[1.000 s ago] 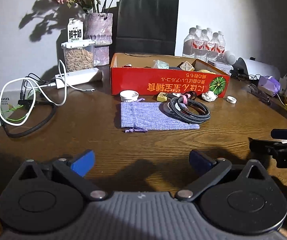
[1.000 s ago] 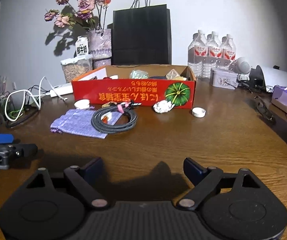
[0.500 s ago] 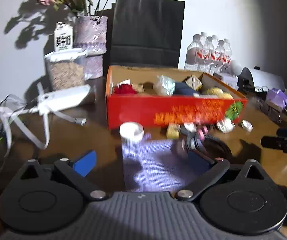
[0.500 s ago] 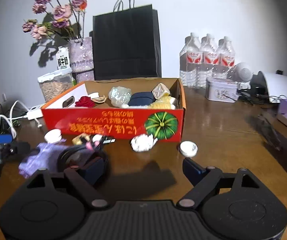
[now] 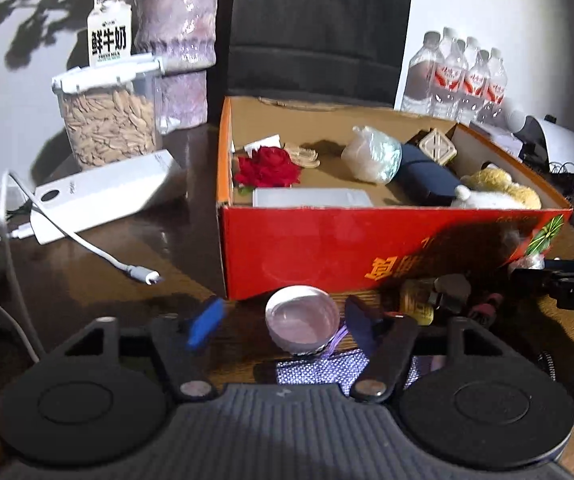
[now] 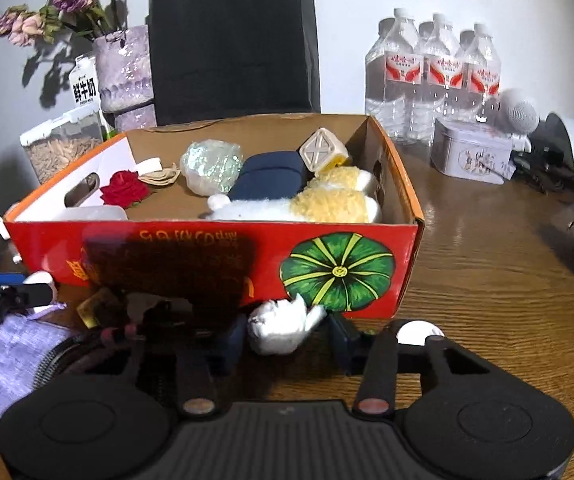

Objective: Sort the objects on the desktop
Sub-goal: 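Grasp a second white lid with the left tool while the right tool grasps white crumpled paper, then carry the lid and crumpled paper into the box and open both tools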

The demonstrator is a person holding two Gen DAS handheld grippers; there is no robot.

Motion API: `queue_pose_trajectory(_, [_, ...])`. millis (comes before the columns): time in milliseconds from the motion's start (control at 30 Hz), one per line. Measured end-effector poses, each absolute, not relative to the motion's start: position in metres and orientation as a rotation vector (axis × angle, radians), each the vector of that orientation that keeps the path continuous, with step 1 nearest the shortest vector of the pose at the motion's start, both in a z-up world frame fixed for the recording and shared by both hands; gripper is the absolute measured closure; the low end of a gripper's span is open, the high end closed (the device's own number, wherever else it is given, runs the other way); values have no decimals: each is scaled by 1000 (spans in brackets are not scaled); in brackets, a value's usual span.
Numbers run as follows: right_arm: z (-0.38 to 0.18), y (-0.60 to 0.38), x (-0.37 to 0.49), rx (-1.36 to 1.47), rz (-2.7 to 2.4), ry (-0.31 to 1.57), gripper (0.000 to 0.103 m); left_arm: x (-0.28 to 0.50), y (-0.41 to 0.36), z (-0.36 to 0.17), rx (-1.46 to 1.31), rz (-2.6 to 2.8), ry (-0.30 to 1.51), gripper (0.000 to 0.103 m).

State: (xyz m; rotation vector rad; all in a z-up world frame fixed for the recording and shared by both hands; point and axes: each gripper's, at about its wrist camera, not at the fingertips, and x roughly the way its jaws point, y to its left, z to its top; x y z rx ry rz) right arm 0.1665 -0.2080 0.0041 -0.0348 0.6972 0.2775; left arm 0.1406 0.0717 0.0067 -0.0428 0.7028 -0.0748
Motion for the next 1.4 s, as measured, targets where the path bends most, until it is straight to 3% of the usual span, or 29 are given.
queue_pose_trajectory(33, [3,-207,165,-43,275,693,61,142,72,5,-43,-81,714,57])
queue_pose_trajectory(67, [3,-206,164,-45,276,688,68,141,71,5,-32,-75,702,60])
queue_pose_trajectory(100, [3,-205,163,-49,277,684,76,141,71,4,-21,-74,703,60])
queue_pose_trajectory(200, [7,-203,157,-56,291,676,81,137,70,7,-21,-90,707,62])
queue_pose_trajectory(600, [47,-213,62,-53,321,568,82,47,57,63,-81,-97,586,62])
queue_pose_trajectory(1000, [51,-229,-31,-30,370,562,82,-37,13,50,-65,-211,644,62])
queue_pose_trajectory(1400, [85,-230,21,5,452,512,82,1,26,72,-67,-254,588,62])
